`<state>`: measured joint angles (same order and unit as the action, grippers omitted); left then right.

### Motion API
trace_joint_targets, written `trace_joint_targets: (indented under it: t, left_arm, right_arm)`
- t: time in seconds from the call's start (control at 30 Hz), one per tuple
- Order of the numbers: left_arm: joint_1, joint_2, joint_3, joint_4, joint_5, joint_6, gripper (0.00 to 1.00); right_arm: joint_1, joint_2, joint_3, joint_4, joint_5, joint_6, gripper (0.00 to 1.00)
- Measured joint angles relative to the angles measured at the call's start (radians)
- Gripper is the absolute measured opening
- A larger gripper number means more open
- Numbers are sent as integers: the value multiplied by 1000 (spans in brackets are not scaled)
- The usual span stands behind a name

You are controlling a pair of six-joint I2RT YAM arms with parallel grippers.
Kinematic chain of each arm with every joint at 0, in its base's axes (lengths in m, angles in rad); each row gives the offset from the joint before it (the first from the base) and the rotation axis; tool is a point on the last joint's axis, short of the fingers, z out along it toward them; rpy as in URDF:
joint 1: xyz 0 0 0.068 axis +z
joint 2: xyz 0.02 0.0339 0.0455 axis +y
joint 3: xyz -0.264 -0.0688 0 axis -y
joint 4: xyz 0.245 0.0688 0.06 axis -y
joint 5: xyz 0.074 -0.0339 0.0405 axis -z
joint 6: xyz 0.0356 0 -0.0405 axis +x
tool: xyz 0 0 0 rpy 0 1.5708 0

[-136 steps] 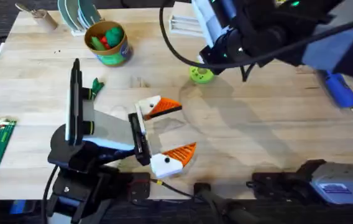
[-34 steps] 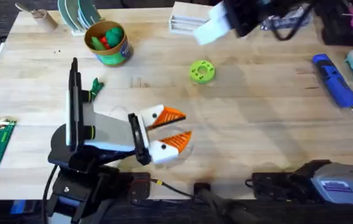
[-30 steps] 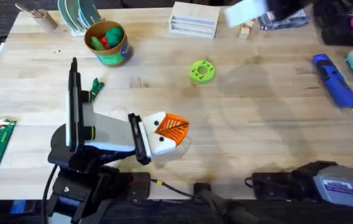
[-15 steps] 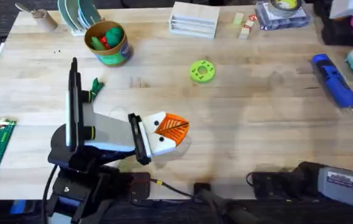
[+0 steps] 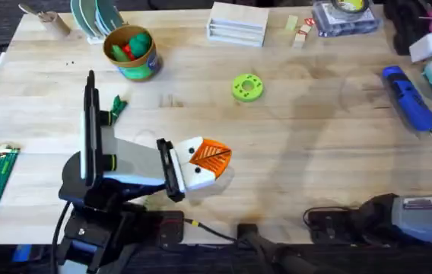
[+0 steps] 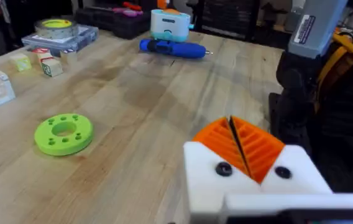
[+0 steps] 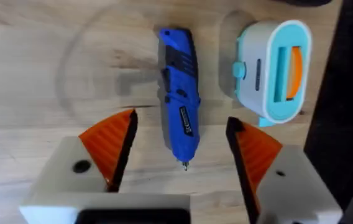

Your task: Pick up the gripper from the table and insert it into the empty holder that is missing its gripper. Then pick up a screw, insert it into the mounting hole, and use the screwdriver to tighten it. Finally, clean up the table by picking up the vegetable and placing it into the bucket.

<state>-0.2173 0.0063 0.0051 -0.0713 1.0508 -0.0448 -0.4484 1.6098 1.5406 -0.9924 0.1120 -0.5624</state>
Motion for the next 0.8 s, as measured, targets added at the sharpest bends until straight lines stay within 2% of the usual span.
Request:
trace_joint_targets:
  t: [0.37,0.6,0.8]
  left_arm:
    - [0,0,0,0,0,0,15]
    - [0,0,0,-20,1,0,15]
    - [0,0,0,-25,4,0,15]
  right_arm:
    - [-63,259,0,62,0,-116,928]
    - [-63,343,0,151,-36,-142,934]
    - [-63,398,0,162,-69,-145,934]
